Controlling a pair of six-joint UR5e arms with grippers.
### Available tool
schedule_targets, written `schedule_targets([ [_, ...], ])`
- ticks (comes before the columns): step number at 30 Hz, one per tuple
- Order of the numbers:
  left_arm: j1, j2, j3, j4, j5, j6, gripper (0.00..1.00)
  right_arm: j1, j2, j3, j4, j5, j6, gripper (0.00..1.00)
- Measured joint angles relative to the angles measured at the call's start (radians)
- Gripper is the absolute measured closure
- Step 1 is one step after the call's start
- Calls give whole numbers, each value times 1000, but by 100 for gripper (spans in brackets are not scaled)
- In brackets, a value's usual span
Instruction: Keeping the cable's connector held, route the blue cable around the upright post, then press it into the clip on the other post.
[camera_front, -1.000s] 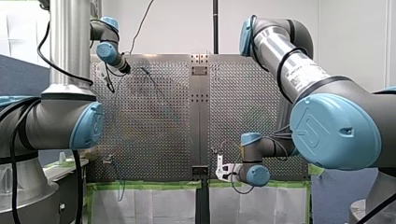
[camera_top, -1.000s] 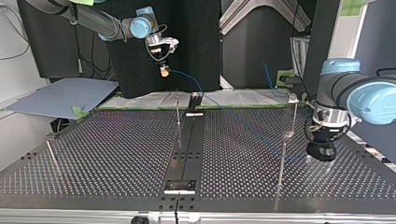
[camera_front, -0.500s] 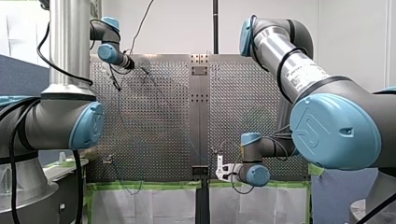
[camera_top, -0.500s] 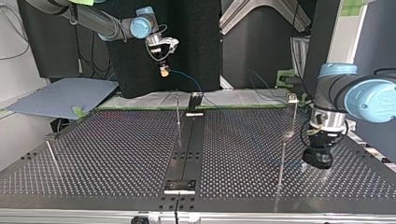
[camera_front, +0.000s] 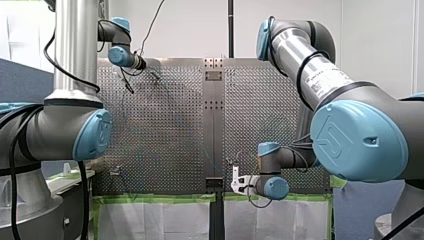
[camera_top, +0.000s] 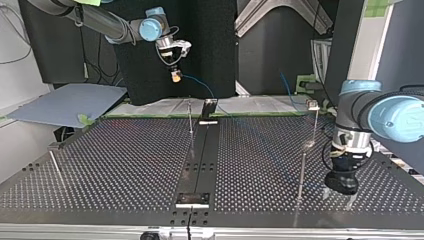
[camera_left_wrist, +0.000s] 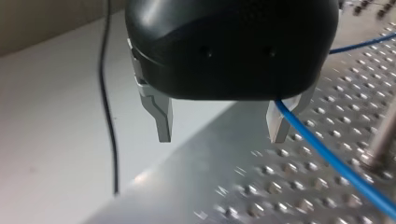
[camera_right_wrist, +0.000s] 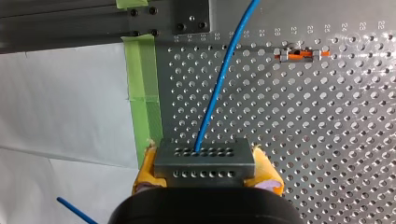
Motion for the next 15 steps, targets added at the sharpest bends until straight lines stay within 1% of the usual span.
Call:
schedule_targets([
  [5,-6,-27,1,1,-3,19,0,0,0,0,-2,0,0,100],
  [10,-5,-33,1,6,-21,27,0,0,0,0,-3,0,0,100],
  [15,-4,-34,2,16,-26,29,0,0,0,0,-2,-3,1,100],
])
